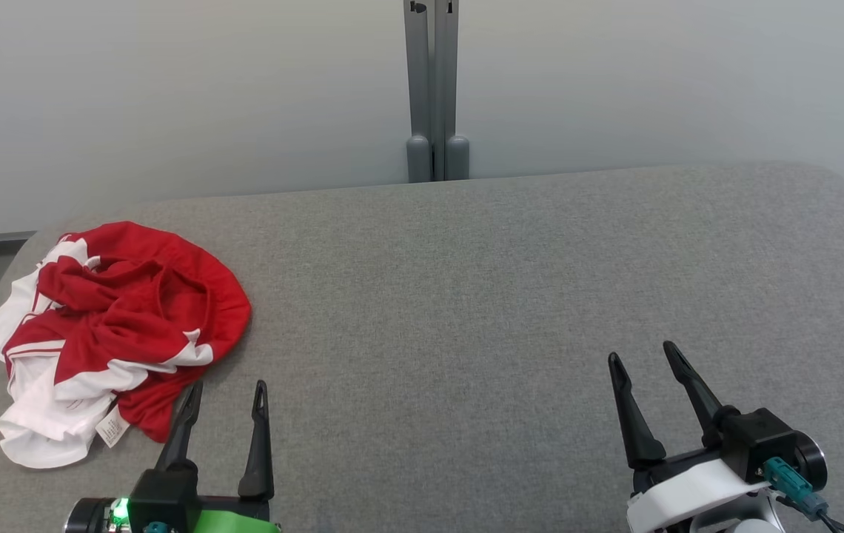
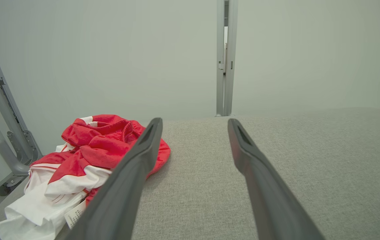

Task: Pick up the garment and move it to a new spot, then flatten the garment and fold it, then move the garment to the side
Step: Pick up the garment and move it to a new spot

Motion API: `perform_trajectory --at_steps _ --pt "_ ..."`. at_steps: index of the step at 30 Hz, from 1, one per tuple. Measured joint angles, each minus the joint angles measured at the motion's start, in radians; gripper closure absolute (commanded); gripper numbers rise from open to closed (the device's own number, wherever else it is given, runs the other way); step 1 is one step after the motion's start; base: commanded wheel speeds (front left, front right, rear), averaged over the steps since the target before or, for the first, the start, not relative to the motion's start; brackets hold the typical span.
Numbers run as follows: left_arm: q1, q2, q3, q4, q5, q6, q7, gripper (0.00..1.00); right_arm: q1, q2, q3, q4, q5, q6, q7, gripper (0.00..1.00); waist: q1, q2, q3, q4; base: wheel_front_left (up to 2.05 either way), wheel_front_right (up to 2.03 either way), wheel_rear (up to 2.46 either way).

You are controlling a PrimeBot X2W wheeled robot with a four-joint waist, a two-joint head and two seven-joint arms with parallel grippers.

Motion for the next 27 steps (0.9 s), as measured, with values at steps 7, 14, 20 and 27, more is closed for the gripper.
perform_trajectory --at_steps 7,14,20,27 --pt "0.0 0.0 -0.004 0.01 -0.004 0.002 0.0 0.0 0.005 0.0 -0.003 0.0 0.0 0.0 0.0 0.0 0.0 0.0 0.006 0.014 0.0 0.0 0.0" --pt "-0.001 0.0 -0.007 0.018 -0.028 0.01 0.0 0.0 0.011 0.0 0.002 0.001 -0.003 0.0 0.0 0.0 0.0 0.0 0.016 0.058 0.0 0.0 0.0" --pt "0.0 -0.001 -0.006 0.021 -0.035 0.016 0.0 0.0 0.013 -0.001 0.008 0.002 -0.003 0.0 0.0 0.0 0.0 0.0 0.023 0.119 0.0 0.0 0.0" --pt "0.001 0.0 0.002 0.023 -0.035 0.016 0.0 0.0 0.012 0.0 0.016 0.004 0.002 0.0 0.0 0.0 0.0 0.0 0.03 0.207 0.0 0.0 0.0"
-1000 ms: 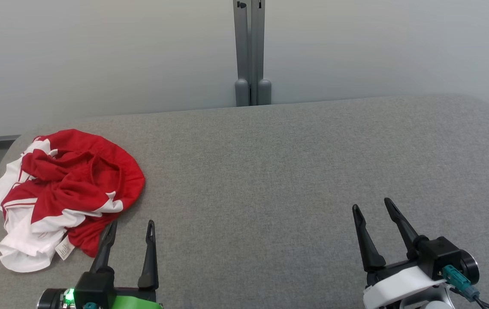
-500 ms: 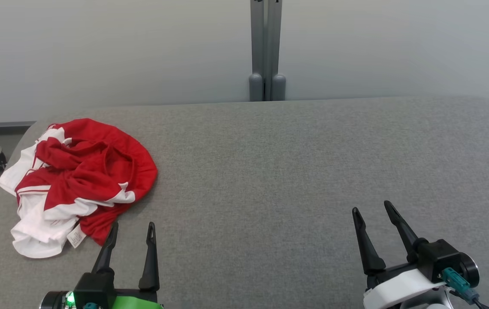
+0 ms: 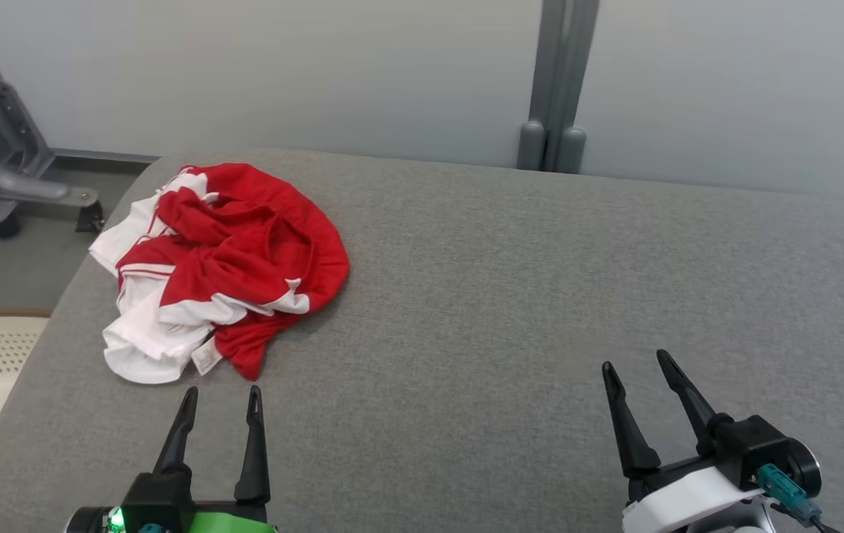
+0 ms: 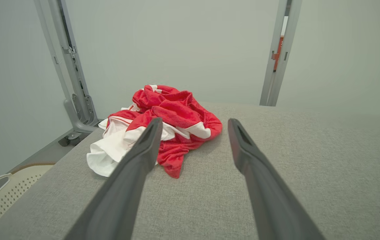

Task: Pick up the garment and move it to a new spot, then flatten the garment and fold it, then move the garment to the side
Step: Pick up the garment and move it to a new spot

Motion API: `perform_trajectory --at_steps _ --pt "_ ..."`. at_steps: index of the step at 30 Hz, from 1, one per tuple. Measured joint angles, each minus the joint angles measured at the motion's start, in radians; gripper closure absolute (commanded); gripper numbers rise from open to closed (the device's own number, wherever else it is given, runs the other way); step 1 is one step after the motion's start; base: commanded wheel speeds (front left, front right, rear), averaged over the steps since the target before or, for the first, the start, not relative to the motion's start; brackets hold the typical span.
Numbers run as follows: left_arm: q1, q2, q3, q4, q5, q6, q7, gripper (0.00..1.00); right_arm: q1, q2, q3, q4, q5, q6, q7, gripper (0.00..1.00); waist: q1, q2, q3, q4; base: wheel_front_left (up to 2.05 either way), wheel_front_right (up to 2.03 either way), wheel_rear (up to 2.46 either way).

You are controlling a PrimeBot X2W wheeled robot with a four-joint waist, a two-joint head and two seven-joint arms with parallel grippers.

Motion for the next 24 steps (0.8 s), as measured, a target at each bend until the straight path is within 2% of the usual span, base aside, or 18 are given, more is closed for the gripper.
perform_trajectory --at_steps 14,24 --pt "0.014 0.0 0.017 -0.001 0.007 -0.006 0.0 0.0 0.002 0.0 0.009 0.002 0.01 0.0 0.0 0.0 0.0 0.0 0.002 0.162 0.0 0.0 0.0" --pt "0.022 0.0 0.012 -0.009 0.002 -0.007 0.0 0.0 0.01 0.0 0.014 -0.003 -0.01 0.0 0.0 0.0 -0.0001 0.0 0.025 0.199 0.0 0.0 0.0"
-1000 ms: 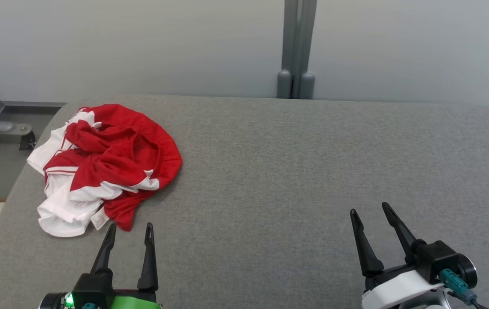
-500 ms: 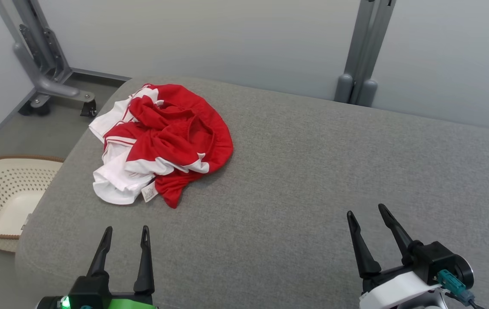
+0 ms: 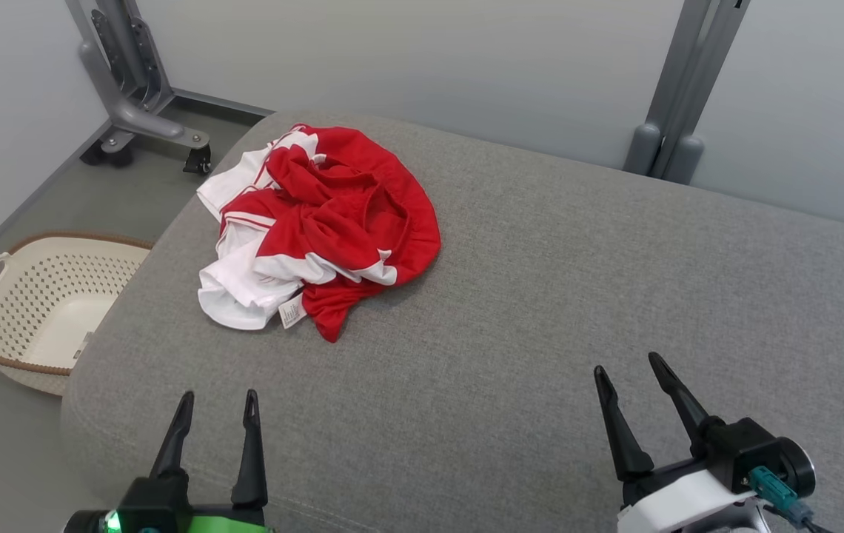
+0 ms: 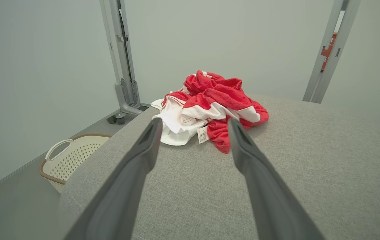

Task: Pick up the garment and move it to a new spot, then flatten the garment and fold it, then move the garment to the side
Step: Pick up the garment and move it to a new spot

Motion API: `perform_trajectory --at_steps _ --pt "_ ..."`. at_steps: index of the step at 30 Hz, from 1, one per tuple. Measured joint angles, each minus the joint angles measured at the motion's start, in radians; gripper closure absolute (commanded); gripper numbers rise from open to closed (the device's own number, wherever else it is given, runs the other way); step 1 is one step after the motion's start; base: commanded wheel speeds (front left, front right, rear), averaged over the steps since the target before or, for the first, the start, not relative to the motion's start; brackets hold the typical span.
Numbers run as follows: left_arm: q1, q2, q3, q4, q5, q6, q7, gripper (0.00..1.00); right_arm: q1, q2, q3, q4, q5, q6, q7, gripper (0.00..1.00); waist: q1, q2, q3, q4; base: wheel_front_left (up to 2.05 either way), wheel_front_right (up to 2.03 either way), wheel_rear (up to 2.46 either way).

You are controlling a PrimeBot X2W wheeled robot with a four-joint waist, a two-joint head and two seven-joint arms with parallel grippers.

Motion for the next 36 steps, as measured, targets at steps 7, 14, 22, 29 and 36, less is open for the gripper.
perform_trajectory --at_steps 7,14,22,29,36 --pt "-0.144 0.0 -0.002 -0.058 0.034 -0.006 0.0 0.0 -0.049 -0.026 -0.008 -0.012 -0.034 0.0 0.0 0.0 0.0 0.0 0.08 -0.018 0.0 0.0 0.0" --pt "-0.453 0.055 0.022 0.065 0.05 -0.057 0.0 0.0 -0.085 -0.091 -0.019 -0.031 -0.045 0.0 0.0 0.0 0.0 0.0 0.182 -0.047 0.0 0.0 0.0" --pt "-0.932 0.12 0.056 0.397 0.022 -0.072 0.237 0.0 -0.145 -0.169 -0.031 -0.059 -0.046 0.0 0.0 0.0 0.0001 0.0001 0.312 -0.073 0.0 0.0 0.0" --pt "-1.161 0.133 0.056 0.67 -0.055 -0.1 0.382 0.0 -0.2 -0.207 -0.027 -0.084 -0.044 0.0 0.0 0.0 0.0001 0.0 0.416 -0.105 0.0 0.0 0.0" --pt "-1.251 0.137 0.034 0.901 -0.093 -0.108 0.478 0.0 -0.227 -0.227 -0.03 -0.099 -0.044 0.0 0.0 0.0 0.0001 0.0 0.504 -0.148 0.0 0.0 0.0"
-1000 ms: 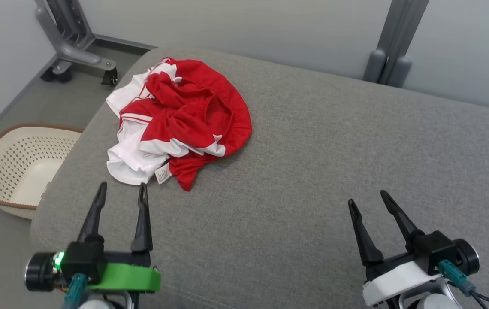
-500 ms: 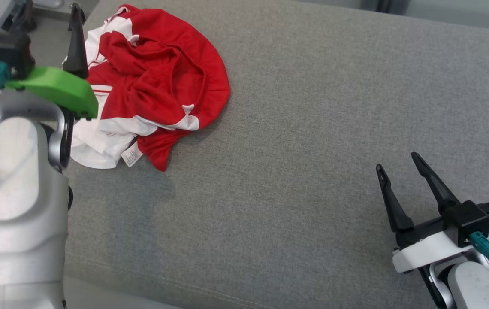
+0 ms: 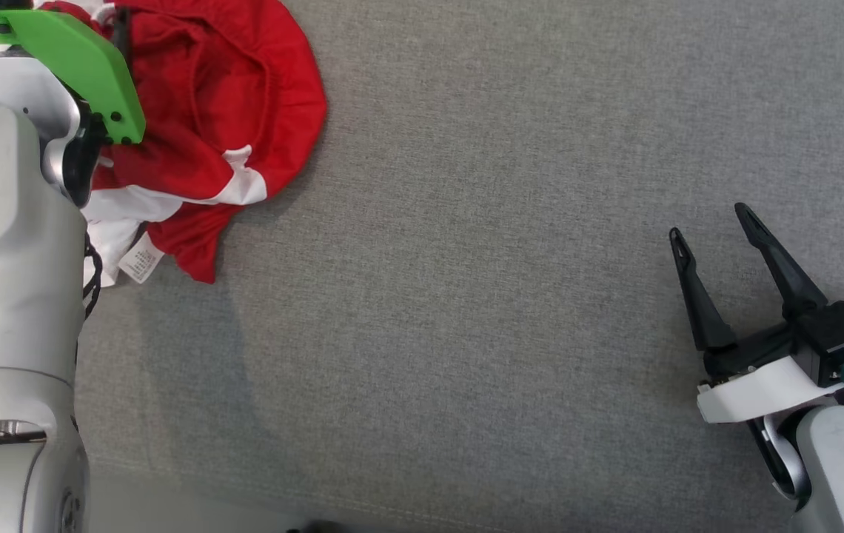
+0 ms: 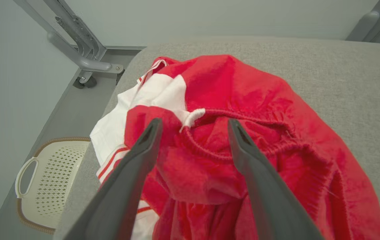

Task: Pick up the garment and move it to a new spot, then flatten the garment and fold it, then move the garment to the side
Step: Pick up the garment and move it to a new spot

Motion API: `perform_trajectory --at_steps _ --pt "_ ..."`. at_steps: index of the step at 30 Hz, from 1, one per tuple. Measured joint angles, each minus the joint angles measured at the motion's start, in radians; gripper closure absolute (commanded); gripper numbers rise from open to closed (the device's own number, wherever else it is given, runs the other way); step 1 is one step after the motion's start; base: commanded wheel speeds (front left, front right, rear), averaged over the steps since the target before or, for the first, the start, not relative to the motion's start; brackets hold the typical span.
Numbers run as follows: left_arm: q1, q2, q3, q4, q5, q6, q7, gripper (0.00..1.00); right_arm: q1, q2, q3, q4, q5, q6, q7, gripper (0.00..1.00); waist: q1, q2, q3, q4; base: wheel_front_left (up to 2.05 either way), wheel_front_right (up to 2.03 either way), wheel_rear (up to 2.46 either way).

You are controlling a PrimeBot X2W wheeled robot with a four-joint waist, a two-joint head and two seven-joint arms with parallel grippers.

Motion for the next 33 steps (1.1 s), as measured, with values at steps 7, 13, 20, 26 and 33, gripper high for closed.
perform_trajectory --at_steps 7,13,20,26,33 --pt "-0.043 0.025 -0.033 0.139 0.021 0.012 0.04 0.0 -0.031 0.001 -0.005 -0.018 0.0 0.0 0.0 0.0 0.0 0.0 0.067 -0.033 0.0 0.0 0.0" --pt "-0.056 0.038 -0.055 0.174 0.027 0.01 -0.051 1.0 -0.051 0.011 -0.008 -0.023 0.0 0.0 -0.003 0.0 0.0 0.0 0.101 -0.056 0.0 0.0 0.0" --pt "-0.089 0.086 -0.116 0.128 0.083 0.002 -0.332 1.0 -0.057 0.041 -0.001 0.003 0.003 0.0 -0.003 0.0 0.0 0.0 0.065 -0.066 0.0 0.0 0.0" --pt "-0.123 0.114 -0.205 0.084 0.144 0.0 -0.448 1.0 -0.056 0.1 0.026 0.032 0.013 0.0 -0.002 0.0 0.0 0.0 -0.011 -0.077 0.0 0.0 0.0" --pt "-0.14 0.125 -0.366 -0.045 0.174 -0.005 -0.472 1.0 -0.04 0.17 0.035 0.052 0.024 0.0 -0.002 0.0 -0.0001 0.0 -0.119 -0.122 0.0 0.0 0.0"
